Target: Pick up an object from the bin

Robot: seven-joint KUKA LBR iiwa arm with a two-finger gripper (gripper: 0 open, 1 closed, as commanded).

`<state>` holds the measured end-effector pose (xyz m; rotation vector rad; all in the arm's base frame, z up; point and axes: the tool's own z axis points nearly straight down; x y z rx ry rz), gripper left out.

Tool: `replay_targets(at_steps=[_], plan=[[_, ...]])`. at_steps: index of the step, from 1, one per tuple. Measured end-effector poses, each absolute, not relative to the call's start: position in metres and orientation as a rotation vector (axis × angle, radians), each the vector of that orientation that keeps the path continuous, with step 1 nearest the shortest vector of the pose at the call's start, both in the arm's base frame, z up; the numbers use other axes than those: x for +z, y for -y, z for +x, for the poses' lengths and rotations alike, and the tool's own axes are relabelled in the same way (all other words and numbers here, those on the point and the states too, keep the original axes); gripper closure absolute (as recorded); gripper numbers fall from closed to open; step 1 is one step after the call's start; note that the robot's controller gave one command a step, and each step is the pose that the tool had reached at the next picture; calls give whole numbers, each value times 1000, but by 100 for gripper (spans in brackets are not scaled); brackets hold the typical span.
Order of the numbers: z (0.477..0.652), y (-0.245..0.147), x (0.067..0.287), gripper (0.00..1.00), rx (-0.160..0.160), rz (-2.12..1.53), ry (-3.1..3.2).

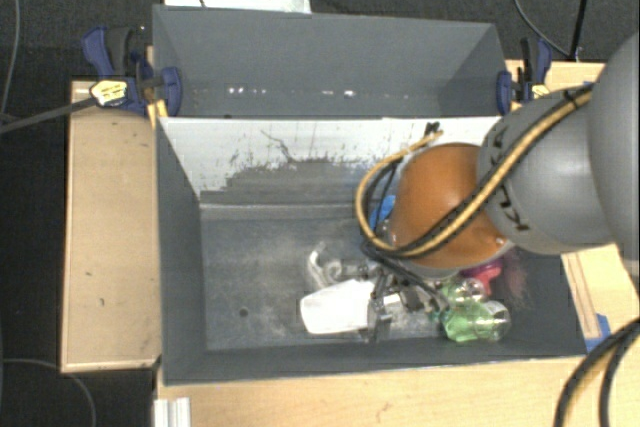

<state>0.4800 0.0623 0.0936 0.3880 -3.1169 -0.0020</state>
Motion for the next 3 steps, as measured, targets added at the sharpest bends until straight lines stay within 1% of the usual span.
replay_targets(at_steps=[1,2,3], plan=[[482,-62,109,100,-1,388,3121],[481,-62,119,100,-1,387,3117],[480,-62,139,100,-1,387,3113]])
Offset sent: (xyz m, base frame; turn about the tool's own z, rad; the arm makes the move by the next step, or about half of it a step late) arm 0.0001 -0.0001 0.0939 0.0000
